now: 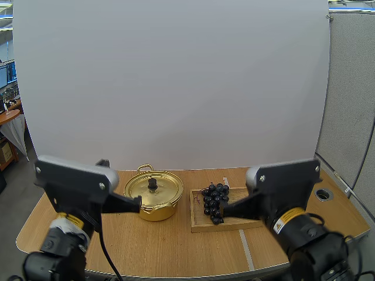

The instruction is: Open the pot, put the pineapple inside, and close it

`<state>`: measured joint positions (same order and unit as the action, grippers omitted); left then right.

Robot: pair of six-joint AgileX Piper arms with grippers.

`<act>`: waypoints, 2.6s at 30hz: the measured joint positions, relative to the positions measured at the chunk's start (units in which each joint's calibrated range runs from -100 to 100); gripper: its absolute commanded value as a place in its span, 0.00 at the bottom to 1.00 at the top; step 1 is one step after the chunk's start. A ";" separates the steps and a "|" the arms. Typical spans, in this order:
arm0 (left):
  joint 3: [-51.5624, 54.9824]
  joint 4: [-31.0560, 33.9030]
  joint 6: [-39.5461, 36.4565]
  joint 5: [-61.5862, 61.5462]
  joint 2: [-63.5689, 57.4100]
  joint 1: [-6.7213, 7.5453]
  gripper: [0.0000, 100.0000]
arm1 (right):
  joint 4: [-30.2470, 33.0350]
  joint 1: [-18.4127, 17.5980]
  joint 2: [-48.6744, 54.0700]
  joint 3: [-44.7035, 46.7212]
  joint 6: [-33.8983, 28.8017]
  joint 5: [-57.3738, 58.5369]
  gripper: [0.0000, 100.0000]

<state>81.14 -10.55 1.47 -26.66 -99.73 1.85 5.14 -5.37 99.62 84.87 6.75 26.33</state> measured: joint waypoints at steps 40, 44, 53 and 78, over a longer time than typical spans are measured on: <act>18.76 3.49 -13.86 -4.77 0.00 -1.53 0.00 | 0.21 2.00 0.00 15.13 0.00 4.69 0.00; 18.76 3.49 -13.86 -4.77 0.00 -1.53 0.00 | 0.21 2.00 0.00 15.13 0.00 4.69 0.00; 18.76 3.49 -13.86 -4.77 0.00 -1.53 0.00 | 0.21 2.00 0.00 15.13 0.00 4.69 0.00; 18.76 3.56 -13.56 -4.77 0.00 -1.53 0.00 | 0.21 2.00 0.00 15.13 -0.10 4.69 0.00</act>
<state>99.90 -6.99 -12.09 -31.43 -99.73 0.31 5.35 -3.37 99.62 100.00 6.65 31.02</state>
